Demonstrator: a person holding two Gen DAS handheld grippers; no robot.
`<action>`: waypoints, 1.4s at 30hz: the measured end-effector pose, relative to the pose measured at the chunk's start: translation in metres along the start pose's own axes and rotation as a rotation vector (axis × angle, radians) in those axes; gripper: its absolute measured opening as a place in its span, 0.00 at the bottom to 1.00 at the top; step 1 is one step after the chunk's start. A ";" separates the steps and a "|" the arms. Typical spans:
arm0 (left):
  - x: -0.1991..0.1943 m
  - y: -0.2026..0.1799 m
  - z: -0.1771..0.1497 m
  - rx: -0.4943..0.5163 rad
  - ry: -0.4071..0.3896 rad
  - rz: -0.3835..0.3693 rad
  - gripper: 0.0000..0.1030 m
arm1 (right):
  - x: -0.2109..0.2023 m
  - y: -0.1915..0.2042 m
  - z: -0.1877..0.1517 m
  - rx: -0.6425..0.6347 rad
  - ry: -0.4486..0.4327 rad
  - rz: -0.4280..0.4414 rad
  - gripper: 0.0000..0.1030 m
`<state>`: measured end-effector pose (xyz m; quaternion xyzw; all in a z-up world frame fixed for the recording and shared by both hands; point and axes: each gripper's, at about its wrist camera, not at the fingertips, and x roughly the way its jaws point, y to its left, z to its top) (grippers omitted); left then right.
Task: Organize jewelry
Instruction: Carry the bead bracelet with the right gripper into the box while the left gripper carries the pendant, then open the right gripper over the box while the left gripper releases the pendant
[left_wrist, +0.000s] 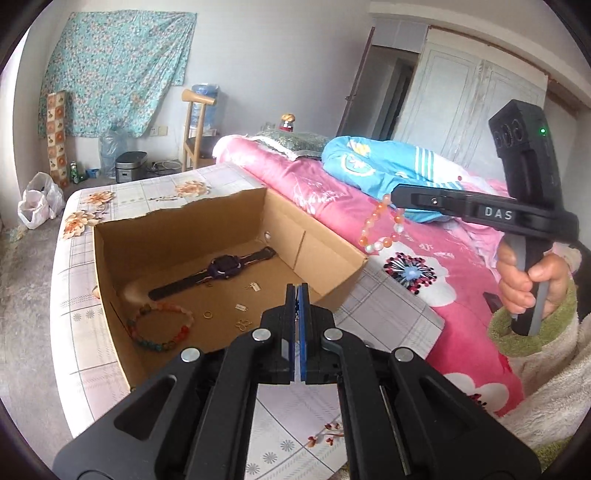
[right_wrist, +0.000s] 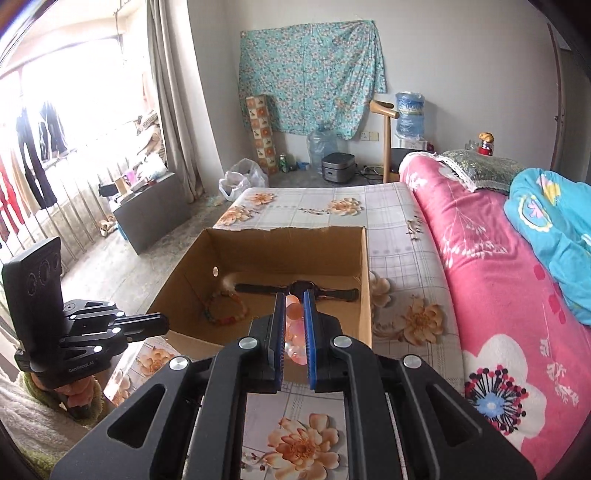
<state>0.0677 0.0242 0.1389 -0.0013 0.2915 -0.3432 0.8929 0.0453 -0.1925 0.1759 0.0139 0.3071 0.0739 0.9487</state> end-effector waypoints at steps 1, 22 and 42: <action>0.006 0.005 0.002 -0.010 0.014 0.013 0.01 | 0.005 0.001 0.004 -0.002 0.002 0.012 0.09; 0.082 0.065 0.003 -0.122 0.249 0.145 0.01 | 0.126 -0.040 0.000 0.094 0.291 0.071 0.11; 0.113 0.072 0.004 -0.170 0.345 0.201 0.15 | 0.065 -0.073 -0.018 0.272 0.025 -0.035 0.39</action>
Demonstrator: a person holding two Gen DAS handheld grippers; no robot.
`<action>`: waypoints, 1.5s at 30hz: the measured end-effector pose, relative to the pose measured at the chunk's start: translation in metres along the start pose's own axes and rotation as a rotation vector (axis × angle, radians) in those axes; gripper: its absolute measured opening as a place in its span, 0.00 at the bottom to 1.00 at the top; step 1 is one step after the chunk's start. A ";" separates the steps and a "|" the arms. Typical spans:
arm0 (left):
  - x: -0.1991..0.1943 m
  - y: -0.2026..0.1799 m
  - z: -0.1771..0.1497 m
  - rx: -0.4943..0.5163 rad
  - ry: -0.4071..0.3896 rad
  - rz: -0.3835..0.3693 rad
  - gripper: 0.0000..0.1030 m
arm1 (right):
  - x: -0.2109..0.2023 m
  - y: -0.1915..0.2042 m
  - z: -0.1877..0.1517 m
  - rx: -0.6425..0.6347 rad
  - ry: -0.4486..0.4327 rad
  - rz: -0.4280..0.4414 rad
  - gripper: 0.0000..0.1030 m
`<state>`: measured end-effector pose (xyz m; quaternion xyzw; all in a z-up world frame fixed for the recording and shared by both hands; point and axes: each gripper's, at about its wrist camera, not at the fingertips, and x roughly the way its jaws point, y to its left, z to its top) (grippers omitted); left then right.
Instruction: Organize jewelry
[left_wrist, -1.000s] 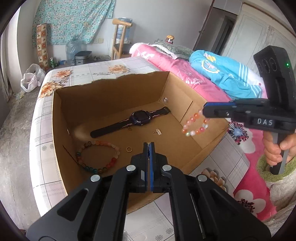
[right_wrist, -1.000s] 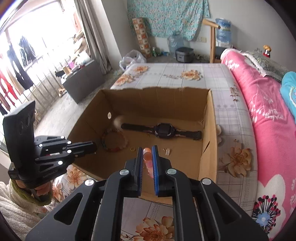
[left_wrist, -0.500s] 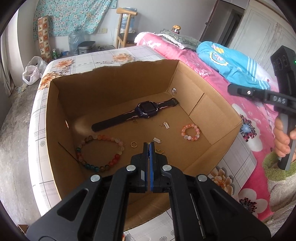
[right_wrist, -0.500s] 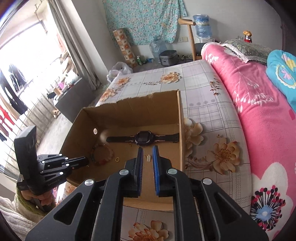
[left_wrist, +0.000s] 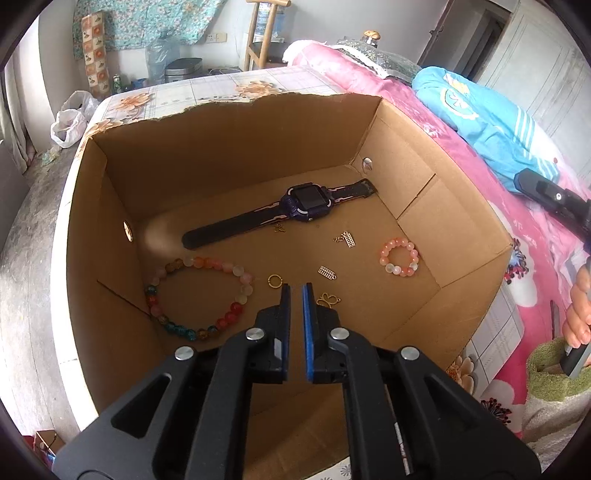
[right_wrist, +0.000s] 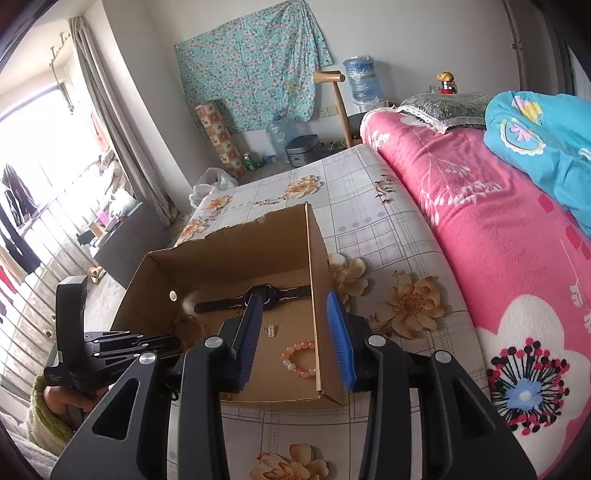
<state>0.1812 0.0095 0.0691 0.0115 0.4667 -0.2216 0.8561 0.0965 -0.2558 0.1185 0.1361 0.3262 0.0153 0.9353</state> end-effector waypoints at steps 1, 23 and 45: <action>-0.002 -0.001 0.000 0.004 -0.012 0.000 0.20 | 0.000 -0.001 -0.001 0.004 -0.004 0.001 0.41; -0.100 0.056 -0.060 -0.221 -0.296 -0.025 0.81 | 0.022 -0.028 -0.031 0.192 0.124 0.037 0.46; -0.062 0.053 -0.084 -0.277 -0.221 -0.150 0.81 | 0.031 -0.018 -0.040 0.173 0.202 0.027 0.46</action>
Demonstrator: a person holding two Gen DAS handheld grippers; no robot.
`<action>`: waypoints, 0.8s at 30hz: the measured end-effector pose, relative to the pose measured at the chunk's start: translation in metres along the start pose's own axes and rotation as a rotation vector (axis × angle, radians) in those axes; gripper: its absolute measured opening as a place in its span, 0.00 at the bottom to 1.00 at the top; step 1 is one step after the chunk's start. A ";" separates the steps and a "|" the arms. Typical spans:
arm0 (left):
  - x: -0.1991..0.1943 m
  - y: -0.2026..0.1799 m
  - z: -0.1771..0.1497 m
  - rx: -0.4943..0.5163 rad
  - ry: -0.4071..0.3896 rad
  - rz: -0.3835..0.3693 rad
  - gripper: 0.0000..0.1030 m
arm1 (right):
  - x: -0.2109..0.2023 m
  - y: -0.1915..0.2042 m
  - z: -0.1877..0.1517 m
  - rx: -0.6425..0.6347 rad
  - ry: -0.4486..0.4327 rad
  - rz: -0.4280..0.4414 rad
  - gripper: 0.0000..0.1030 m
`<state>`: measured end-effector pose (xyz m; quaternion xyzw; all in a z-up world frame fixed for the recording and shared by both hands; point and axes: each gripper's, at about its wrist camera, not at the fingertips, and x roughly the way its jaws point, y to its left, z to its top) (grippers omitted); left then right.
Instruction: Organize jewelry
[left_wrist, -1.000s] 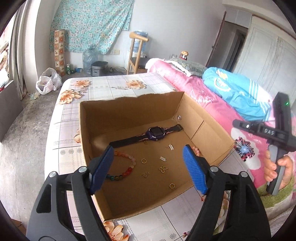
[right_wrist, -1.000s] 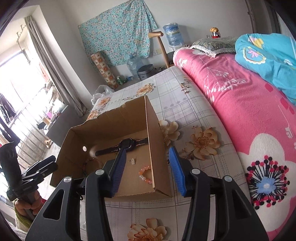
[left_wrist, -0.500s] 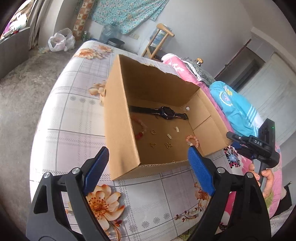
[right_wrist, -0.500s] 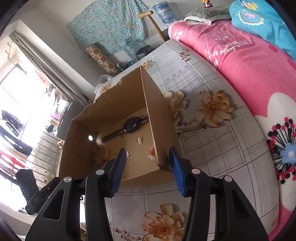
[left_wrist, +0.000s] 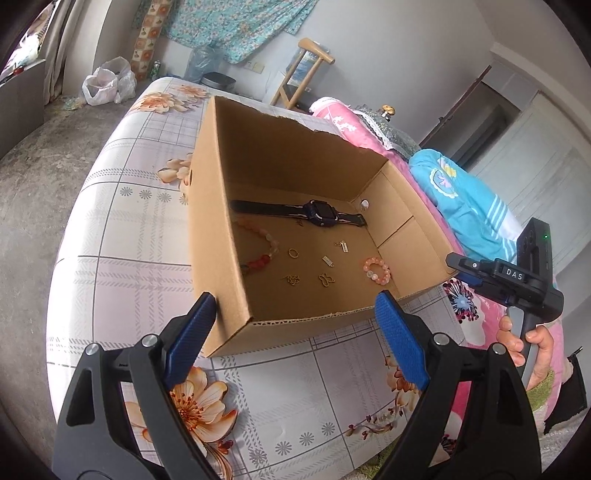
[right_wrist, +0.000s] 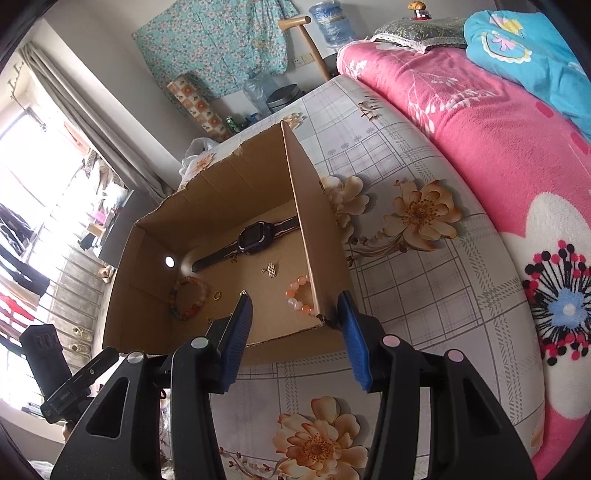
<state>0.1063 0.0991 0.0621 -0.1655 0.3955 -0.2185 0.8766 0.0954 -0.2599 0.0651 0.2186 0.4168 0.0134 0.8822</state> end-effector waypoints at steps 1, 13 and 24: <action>0.000 -0.001 0.000 0.002 0.000 0.004 0.81 | -0.001 0.000 0.000 -0.002 0.000 -0.004 0.46; 0.000 -0.007 -0.004 -0.024 -0.036 0.058 0.84 | -0.006 -0.005 -0.009 -0.014 0.008 0.051 0.46; -0.008 -0.015 -0.015 -0.020 -0.024 0.070 0.84 | -0.017 -0.010 -0.024 -0.052 -0.025 0.062 0.46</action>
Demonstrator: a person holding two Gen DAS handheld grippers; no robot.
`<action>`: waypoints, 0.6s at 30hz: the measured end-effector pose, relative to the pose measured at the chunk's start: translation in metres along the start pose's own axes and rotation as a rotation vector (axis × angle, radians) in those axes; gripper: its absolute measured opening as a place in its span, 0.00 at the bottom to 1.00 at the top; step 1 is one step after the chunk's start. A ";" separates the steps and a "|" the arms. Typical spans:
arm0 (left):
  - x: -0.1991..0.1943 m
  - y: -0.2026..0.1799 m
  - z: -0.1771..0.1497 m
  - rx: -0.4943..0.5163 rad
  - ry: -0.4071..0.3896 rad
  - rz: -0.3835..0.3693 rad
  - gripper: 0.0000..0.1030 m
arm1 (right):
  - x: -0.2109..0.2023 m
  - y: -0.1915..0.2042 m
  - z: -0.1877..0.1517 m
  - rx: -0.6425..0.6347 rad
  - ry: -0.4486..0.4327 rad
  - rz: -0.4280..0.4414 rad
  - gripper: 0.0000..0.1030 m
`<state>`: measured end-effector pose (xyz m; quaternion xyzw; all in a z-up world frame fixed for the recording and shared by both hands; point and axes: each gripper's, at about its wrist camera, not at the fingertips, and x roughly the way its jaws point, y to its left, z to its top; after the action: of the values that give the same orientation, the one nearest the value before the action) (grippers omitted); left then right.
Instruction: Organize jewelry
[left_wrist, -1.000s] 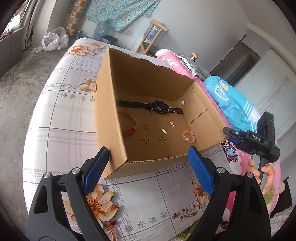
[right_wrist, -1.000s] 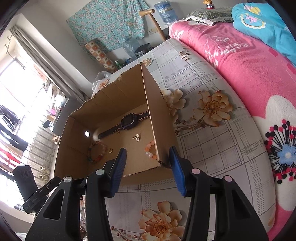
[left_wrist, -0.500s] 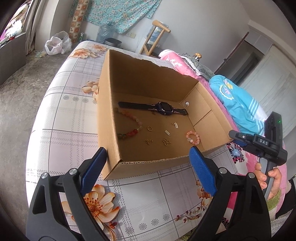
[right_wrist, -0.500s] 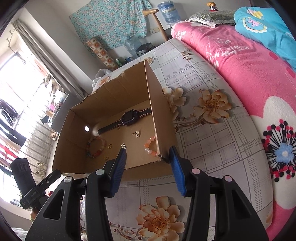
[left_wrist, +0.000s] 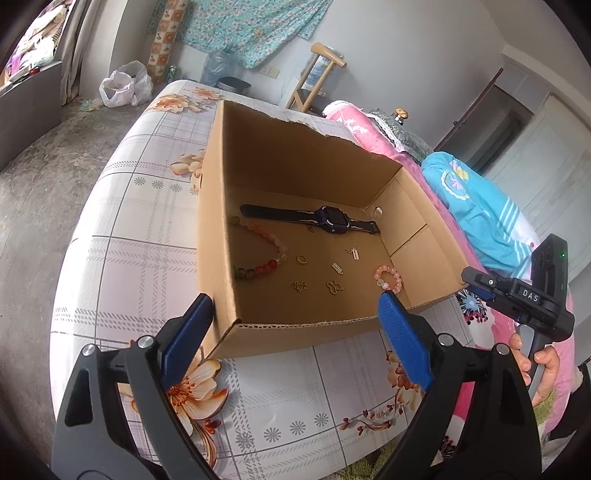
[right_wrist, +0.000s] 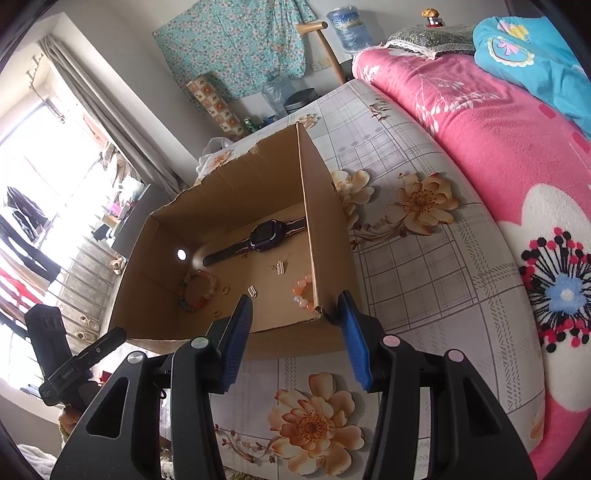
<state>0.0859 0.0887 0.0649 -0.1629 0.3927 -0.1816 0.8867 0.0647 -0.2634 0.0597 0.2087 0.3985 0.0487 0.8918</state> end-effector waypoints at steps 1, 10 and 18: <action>-0.001 -0.001 -0.002 0.002 0.000 0.000 0.84 | -0.001 0.000 -0.002 -0.002 -0.002 -0.001 0.46; -0.018 -0.004 -0.027 0.011 -0.044 -0.010 0.84 | -0.018 0.000 -0.025 -0.010 0.001 -0.009 0.46; -0.030 -0.011 -0.044 0.035 -0.033 -0.022 0.84 | -0.036 -0.004 -0.045 0.022 -0.010 -0.003 0.47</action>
<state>0.0317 0.0864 0.0603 -0.1546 0.3727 -0.1954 0.8939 0.0073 -0.2607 0.0559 0.2183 0.3950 0.0420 0.8914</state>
